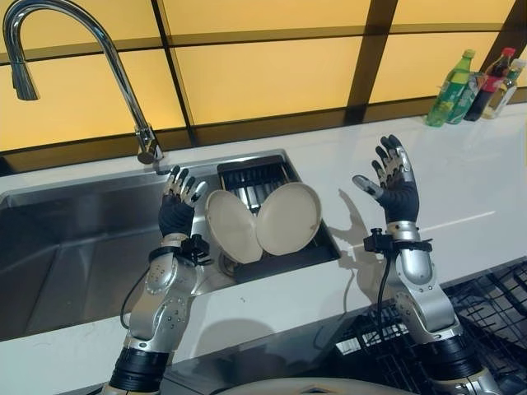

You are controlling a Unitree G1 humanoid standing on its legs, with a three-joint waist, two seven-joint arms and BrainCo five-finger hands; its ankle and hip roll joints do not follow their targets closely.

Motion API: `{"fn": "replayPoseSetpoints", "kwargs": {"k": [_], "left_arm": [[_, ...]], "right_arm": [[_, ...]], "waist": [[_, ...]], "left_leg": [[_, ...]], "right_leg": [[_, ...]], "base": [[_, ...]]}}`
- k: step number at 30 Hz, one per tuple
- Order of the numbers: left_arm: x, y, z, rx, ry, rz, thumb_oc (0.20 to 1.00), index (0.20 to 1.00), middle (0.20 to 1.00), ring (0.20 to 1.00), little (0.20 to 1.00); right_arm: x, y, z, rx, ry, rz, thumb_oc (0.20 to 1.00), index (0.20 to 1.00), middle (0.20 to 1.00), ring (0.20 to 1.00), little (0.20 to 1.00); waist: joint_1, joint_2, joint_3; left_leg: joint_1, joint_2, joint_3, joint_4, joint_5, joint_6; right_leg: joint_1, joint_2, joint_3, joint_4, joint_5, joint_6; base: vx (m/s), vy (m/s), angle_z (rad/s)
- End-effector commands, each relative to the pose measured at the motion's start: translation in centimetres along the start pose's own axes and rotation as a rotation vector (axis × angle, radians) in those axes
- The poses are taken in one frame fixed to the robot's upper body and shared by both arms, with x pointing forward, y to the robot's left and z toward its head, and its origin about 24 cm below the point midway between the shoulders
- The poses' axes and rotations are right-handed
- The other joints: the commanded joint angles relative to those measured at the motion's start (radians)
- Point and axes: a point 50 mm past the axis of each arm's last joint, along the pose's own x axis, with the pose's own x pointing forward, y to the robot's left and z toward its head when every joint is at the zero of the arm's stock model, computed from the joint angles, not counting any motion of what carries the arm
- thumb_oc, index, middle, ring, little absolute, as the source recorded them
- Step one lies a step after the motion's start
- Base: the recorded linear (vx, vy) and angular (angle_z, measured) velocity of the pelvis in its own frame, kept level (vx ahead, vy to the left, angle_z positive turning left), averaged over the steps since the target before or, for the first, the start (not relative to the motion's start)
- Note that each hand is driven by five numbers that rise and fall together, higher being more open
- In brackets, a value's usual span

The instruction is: Pick up plates and place into dishwasher.

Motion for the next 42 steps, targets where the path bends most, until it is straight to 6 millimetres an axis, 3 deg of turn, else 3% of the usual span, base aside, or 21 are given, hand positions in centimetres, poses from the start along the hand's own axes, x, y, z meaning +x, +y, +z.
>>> {"fn": "replayPoseSetpoints", "kwargs": {"k": [1, 17, 21, 26, 30, 36, 37, 42], "left_arm": [[1.2, 0.2, 1.5, -0.003, -0.073, -0.007, 1.000, 1.000, 1.000, 1.000, 1.000], [1.5, 0.6, 2.3, 0.113, -0.132, -0.010, 1.000, 1.000, 1.000, 1.000, 1.000], [1.8, 1.2, 3.3, 0.244, -0.181, 0.000, 1.000, 1.000, 1.000, 1.000, 1.000], [2.9, 2.7, 5.5, 0.537, -0.258, 0.008, 1.000, 1.000, 1.000, 1.000, 1.000], [3.4, 3.3, 6.2, 0.602, -0.241, -0.038, 1.000, 1.000, 1.000, 1.000, 1.000], [4.1, 5.9, 9.3, 1.151, -0.335, 0.004, 1.000, 1.000, 1.000, 1.000, 1.000], [4.4, 6.4, 9.8, 1.356, -0.330, -0.013, 1.000, 1.000, 1.000, 1.000, 1.000], [4.6, 8.1, 12.3, 1.677, -0.382, 0.035, 1.000, 1.000, 1.000, 1.000, 1.000]], "right_arm": [[1.7, 0.1, 2.1, -0.007, -0.121, 0.010, 1.000, 1.000, 1.000, 1.000, 1.000], [2.0, 0.0, 2.2, -0.017, -0.117, 0.014, 1.000, 1.000, 1.000, 1.000, 1.000], [2.2, -0.3, 2.3, -0.023, -0.112, 0.017, 1.000, 1.000, 1.000, 1.000, 1.000], [2.4, -0.7, 2.4, -0.035, -0.104, 0.027, 1.000, 1.000, 1.000, 1.000, 1.000], [2.5, -0.9, 2.3, -0.042, -0.096, 0.029, 1.000, 1.000, 1.000, 1.000, 1.000], [2.9, -1.6, 2.5, -0.066, -0.086, 0.043, 1.000, 1.000, 1.000, 1.000, 1.000], [3.0, -1.8, 2.5, -0.071, -0.086, 0.047, 1.000, 1.000, 1.000, 1.000, 1.000], [3.0, -2.6, 2.8, -0.083, -0.080, 0.057, 1.000, 1.000, 1.000, 1.000, 1.000]], "waist": [[0.020, -0.030, -0.004], [0.019, -0.027, -0.003], [0.017, -0.025, -0.005], [0.012, -0.017, -0.012], [0.009, -0.010, -0.016], [0.004, 0.007, -0.020], [0.001, 0.011, -0.021], [-0.007, 0.019, -0.021]], "left_leg": [[0.043, 0.020, 0.032, 0.006, -0.047, 0.016], [0.042, 0.014, 0.031, 0.006, -0.049, 0.019], [0.044, 0.014, 0.033, 0.006, -0.050, 0.017], [0.043, 0.013, 0.037, 0.006, -0.049, 0.014], [0.042, 0.012, 0.038, 0.006, -0.047, 0.013], [0.042, 0.009, 0.046, 0.006, -0.050, 0.009], [0.041, 0.008, 0.049, 0.006, -0.050, 0.008], [0.034, 0.005, 0.055, 0.006, -0.049, 0.008]], "right_leg": [[-0.024, -0.028, -0.008, 0.004, 0.038, 0.013], [-0.026, -0.030, -0.006, 0.004, 0.038, 0.016], [-0.026, -0.032, -0.005, 0.005, 0.037, 0.017], [-0.028, -0.034, -0.003, 0.005, 0.036, 0.021], [-0.030, -0.036, -0.003, 0.005, 0.037, 0.022], [-0.031, -0.039, 0.000, 0.006, 0.033, 0.026], [-0.034, -0.040, 0.001, 0.006, 0.034, 0.028], [-0.041, -0.043, 0.006, 0.006, 0.036, 0.032]], "base": [[0.00, 0.000, 0.00], [0.00, 0.000, 0.00], [0.01, 0.006, 0.00], [0.01, 0.022, 0.00], [0.01, 0.036, 0.00], [0.03, 0.059, 0.00], [0.01, 0.059, 0.00], [0.01, 0.058, -0.01]]}}
